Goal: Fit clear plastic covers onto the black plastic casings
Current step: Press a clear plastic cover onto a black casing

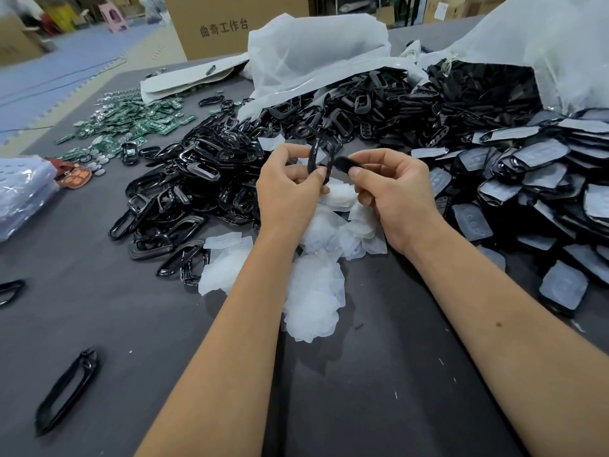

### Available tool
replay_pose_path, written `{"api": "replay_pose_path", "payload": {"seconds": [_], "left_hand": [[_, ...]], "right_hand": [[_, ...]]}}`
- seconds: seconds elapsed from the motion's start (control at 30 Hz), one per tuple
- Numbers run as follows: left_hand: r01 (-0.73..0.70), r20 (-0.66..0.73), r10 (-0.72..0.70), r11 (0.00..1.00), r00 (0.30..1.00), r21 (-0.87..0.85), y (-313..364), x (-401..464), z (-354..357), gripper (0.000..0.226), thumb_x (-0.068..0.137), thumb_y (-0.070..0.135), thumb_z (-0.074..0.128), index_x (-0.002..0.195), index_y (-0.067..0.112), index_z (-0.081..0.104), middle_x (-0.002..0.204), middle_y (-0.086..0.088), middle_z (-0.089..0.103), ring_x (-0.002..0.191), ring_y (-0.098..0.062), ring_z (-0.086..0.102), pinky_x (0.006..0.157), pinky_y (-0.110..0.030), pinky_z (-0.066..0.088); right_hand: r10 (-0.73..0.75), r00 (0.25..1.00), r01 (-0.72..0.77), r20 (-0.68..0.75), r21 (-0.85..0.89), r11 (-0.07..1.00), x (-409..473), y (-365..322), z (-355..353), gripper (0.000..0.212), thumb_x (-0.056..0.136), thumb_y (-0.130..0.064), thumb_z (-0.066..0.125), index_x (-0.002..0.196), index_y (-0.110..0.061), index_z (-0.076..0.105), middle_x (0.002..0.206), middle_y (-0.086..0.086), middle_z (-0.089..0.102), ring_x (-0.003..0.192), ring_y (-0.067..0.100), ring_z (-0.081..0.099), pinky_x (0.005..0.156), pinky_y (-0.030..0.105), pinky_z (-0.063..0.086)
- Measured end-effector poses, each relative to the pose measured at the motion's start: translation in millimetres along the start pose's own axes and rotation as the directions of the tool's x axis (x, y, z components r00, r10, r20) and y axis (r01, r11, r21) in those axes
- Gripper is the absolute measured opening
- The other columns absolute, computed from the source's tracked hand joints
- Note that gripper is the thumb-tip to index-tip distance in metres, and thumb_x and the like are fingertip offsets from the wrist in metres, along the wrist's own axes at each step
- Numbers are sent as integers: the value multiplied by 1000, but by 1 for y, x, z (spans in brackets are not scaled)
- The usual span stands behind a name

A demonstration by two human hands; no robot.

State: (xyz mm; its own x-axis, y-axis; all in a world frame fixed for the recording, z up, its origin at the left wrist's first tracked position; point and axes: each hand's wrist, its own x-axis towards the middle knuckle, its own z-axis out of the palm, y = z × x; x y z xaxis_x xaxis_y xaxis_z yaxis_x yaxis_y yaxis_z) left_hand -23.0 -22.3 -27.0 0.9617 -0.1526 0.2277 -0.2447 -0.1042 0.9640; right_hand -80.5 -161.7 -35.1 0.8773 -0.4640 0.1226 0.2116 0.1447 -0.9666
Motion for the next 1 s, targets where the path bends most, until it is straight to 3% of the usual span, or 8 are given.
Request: {"api": "replay_pose_path", "payload": {"seconds": [0.13,0.23,0.37,0.57,0.73,0.87,1.0], "left_hand": [[-41,-5,41,998,999,49,-4,2,0,21,89,4,72,97,23,76,65,4,70,62,-9,65,66,-21,53],[-61,-16,63,996,998,66,-5,3,0,24,92,3,66,99,21,80,71,-9,71,61,-11,65,63,-23,54],[-35,27,33,998,999,61,-7,3,1,30,95,-1,60,104,20,80,84,-6,78,62,-15,73,70,-33,63],[10,123,-16,999,992,48,-4,4,2,43,90,-12,46,107,8,80,92,-11,78,60,-16,67,67,-32,54],[-34,149,25,998,988,58,-1,1,2,32,93,-7,55,107,8,80,90,-7,78,59,-12,68,63,-23,50],[-80,135,68,994,989,79,-3,0,3,17,93,0,68,105,6,79,86,-11,78,65,-22,72,71,-36,61],[-69,143,61,996,988,55,-4,1,0,17,91,-1,72,104,7,79,85,-10,78,63,-16,71,74,-38,61]], "right_hand": [[-58,997,54,-47,-85,995,0,3,0,9,90,-1,76,95,-8,77,71,2,71,56,11,59,50,21,47],[-129,986,103,-106,-223,969,0,6,0,11,85,-9,84,89,-8,74,69,5,74,55,16,67,49,24,50],[-168,980,129,-107,-301,945,-2,7,3,11,82,-12,87,83,-12,75,67,4,74,53,19,71,48,26,54],[-255,963,187,-89,-459,868,-5,5,5,11,83,-14,87,82,-15,76,65,-1,73,51,15,70,49,32,58],[-361,930,254,-67,-592,765,-7,4,6,9,83,-15,86,84,-13,77,70,-5,72,62,13,70,67,36,60],[-378,925,269,-37,-638,721,-8,3,6,6,84,-13,84,85,-12,78,73,-5,72,67,12,70,72,36,59],[-379,925,270,-36,-641,719,-8,2,7,5,84,-12,83,87,-12,78,74,-6,72,68,9,69,73,34,59]]}}
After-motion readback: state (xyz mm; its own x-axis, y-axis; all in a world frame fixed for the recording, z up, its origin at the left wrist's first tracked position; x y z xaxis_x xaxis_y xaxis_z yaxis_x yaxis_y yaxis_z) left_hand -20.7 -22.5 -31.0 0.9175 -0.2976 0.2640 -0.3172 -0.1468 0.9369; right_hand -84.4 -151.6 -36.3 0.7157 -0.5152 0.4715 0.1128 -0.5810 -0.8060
